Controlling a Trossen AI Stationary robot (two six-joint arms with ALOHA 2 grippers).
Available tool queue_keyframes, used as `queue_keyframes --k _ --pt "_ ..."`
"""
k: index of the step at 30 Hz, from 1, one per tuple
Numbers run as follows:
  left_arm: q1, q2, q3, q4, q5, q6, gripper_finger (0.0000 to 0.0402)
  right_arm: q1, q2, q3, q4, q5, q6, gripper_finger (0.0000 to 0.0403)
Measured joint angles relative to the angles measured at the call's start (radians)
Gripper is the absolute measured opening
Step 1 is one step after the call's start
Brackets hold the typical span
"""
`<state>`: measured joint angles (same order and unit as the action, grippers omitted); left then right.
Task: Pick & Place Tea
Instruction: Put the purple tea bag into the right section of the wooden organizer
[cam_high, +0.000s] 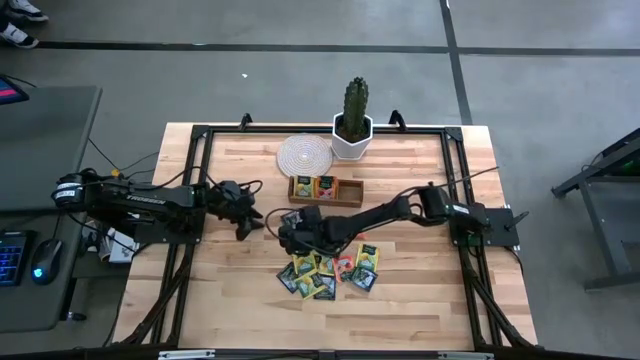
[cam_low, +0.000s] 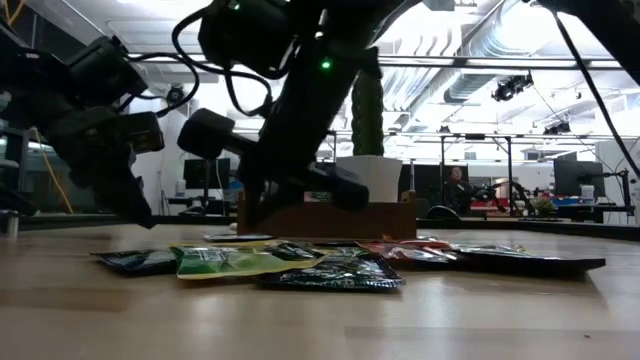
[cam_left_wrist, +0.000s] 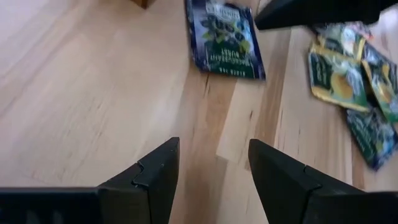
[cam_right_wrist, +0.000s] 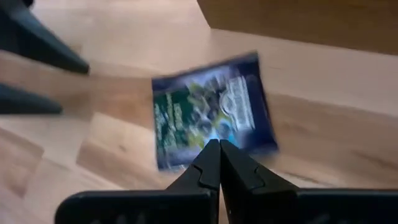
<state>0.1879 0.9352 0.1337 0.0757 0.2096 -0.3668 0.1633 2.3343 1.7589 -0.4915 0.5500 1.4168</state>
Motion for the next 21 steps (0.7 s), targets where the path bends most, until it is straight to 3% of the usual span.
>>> queue_keyframes --k 6,21 --pt "0.0 0.0 0.0 -0.028 0.009 0.025 0.0191 -0.024 0.007 0.02 -0.034 0.016 -0.002 0.0" --pt "0.0 0.0 0.0 -0.017 0.017 0.018 0.0191 -0.045 0.006 -0.002 -0.071 -0.058 -0.001 0.0"
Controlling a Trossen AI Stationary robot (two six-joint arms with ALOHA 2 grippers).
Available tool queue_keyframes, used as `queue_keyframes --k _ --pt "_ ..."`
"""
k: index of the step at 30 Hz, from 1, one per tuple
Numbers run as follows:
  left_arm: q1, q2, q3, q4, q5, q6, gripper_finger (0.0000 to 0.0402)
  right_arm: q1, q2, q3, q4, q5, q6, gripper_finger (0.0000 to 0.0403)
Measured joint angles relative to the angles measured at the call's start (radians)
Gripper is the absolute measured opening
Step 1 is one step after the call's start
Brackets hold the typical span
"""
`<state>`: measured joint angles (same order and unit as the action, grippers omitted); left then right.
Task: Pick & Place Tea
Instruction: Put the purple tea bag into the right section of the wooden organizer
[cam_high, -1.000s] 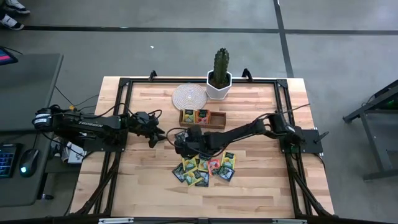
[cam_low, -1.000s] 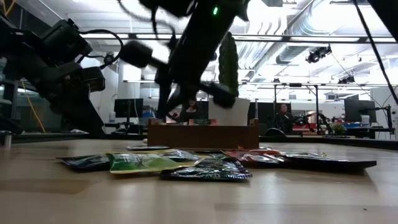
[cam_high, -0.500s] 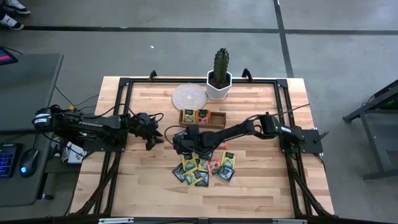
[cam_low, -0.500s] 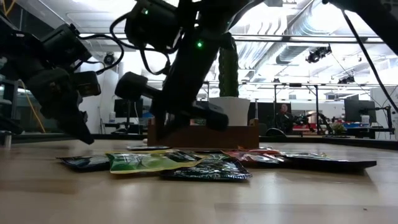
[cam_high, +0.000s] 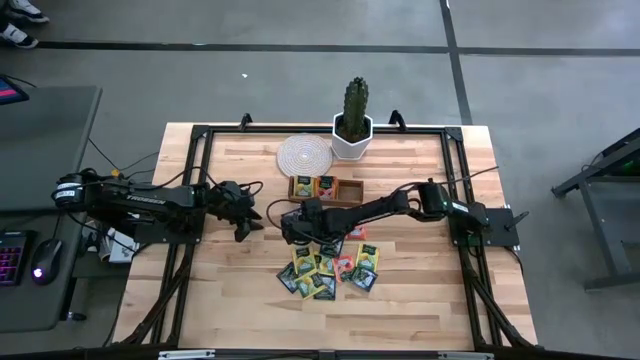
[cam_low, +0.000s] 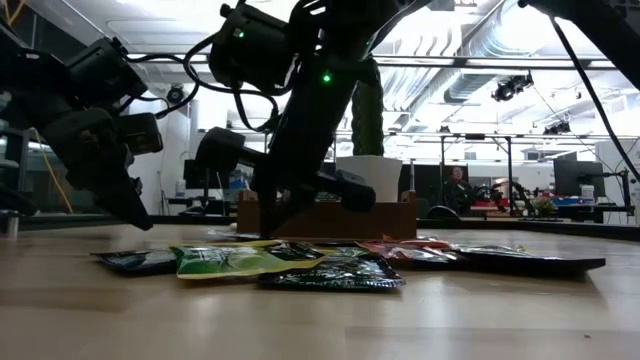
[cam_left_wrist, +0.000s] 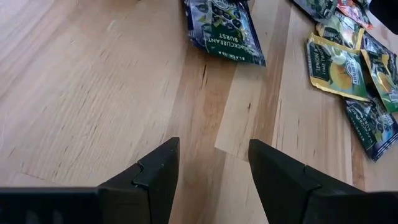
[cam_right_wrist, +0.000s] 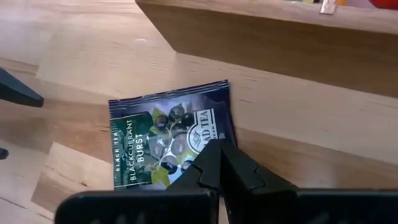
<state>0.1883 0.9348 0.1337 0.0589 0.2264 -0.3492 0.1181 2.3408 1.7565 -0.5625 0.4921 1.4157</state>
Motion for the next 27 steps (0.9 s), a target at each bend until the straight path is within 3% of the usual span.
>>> queue_keyframes --k 11,27 --pt "0.0 0.0 0.0 0.014 -0.001 -0.086 0.0191 0.022 0.008 -0.004 0.109 -0.035 0.001 0.0" --pt "0.0 0.012 0.0 0.015 -0.031 -0.447 0.0191 0.021 0.037 -0.003 0.239 -0.023 0.002 0.0"
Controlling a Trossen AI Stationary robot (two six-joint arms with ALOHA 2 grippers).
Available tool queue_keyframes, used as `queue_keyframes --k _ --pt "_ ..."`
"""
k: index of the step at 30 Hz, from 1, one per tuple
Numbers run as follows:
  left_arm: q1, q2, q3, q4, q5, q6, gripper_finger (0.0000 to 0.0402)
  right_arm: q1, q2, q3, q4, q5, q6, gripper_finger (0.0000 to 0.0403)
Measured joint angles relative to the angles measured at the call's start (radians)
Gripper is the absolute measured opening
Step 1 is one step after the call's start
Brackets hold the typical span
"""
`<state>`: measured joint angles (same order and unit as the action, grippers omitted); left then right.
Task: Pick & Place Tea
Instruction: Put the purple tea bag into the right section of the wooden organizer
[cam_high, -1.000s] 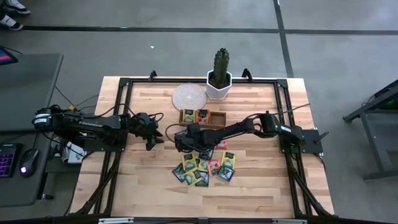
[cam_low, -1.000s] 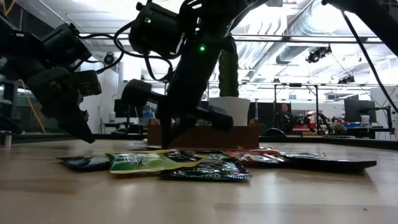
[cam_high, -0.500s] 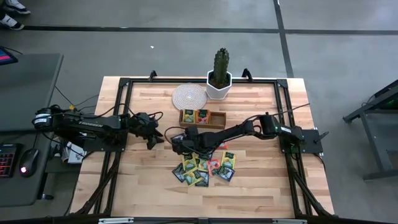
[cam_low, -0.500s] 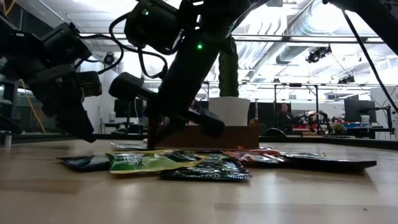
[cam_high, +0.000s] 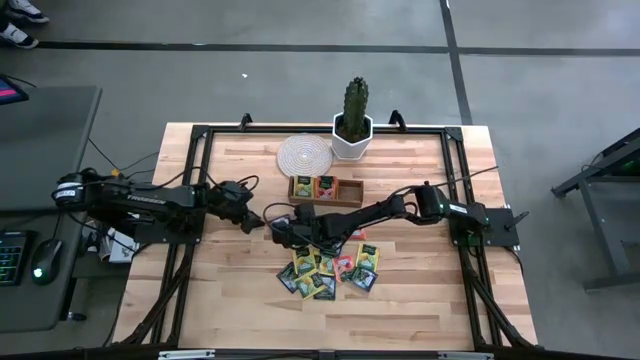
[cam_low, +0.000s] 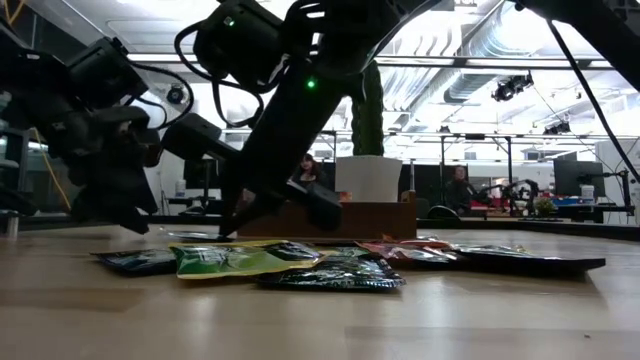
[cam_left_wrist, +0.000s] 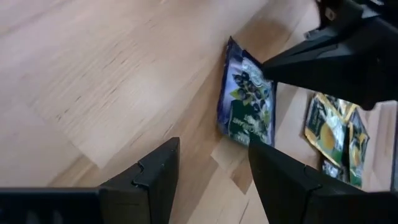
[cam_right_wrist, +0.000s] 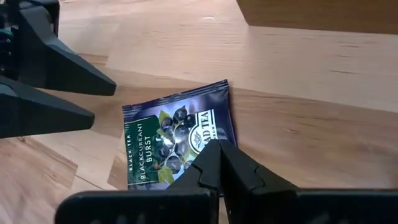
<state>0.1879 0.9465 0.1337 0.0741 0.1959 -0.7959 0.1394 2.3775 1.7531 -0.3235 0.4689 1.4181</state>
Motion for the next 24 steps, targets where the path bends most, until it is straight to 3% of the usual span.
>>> queue_keyframes --k 16,24 --pt "0.0 0.184 0.002 0.182 0.039 -0.106 0.0191 -0.008 0.003 -0.002 0.047 0.029 -0.01 0.0" --pt "-0.001 0.203 0.0 0.226 0.035 -0.125 0.0191 -0.014 0.003 -0.002 0.066 0.036 -0.013 0.0"
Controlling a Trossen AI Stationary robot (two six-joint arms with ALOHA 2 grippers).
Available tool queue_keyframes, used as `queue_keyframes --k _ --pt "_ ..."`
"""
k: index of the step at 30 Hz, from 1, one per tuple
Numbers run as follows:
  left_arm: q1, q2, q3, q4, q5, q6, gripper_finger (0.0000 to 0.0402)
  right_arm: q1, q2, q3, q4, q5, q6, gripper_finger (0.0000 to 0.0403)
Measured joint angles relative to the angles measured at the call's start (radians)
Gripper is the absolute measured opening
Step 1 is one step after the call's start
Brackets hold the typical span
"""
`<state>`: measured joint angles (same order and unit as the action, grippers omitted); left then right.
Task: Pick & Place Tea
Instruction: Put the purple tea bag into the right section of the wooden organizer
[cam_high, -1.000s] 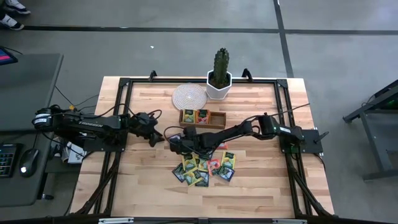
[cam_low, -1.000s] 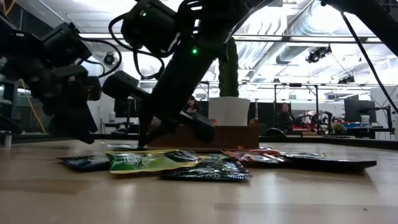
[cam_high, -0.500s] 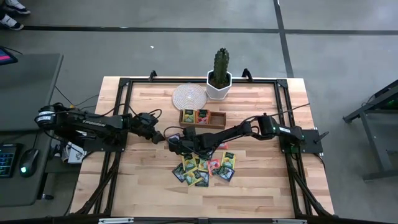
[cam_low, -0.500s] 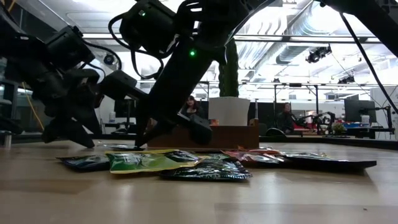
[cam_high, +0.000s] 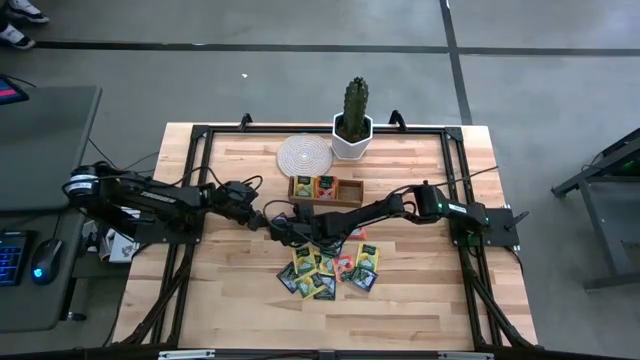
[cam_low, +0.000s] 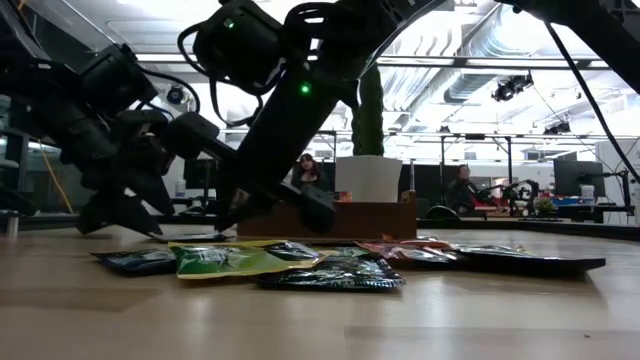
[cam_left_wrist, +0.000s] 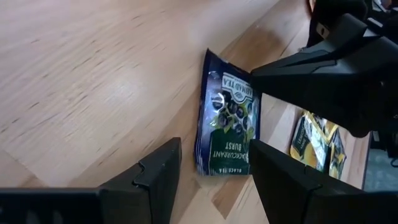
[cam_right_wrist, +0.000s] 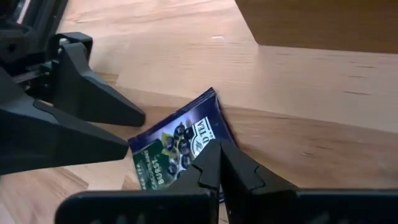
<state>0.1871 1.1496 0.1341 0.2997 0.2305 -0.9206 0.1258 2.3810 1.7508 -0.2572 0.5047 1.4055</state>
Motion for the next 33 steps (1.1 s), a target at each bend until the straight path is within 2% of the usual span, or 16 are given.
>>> queue_keyframes --k 15,25,33 --pt "0.0 0.0 0.001 -0.021 -0.014 0.054 0.0191 -0.001 0.0 0.0 0.04 -0.022 -0.037 0.0" --pt "0.0 0.0 0.0 -0.027 -0.012 0.111 0.0191 0.004 0.0 0.002 -0.033 -0.059 0.029 0.0" --pt "0.0 0.0 0.0 -0.029 -0.004 0.113 0.0191 -0.01 0.019 0.006 0.009 -0.103 0.059 0.0"
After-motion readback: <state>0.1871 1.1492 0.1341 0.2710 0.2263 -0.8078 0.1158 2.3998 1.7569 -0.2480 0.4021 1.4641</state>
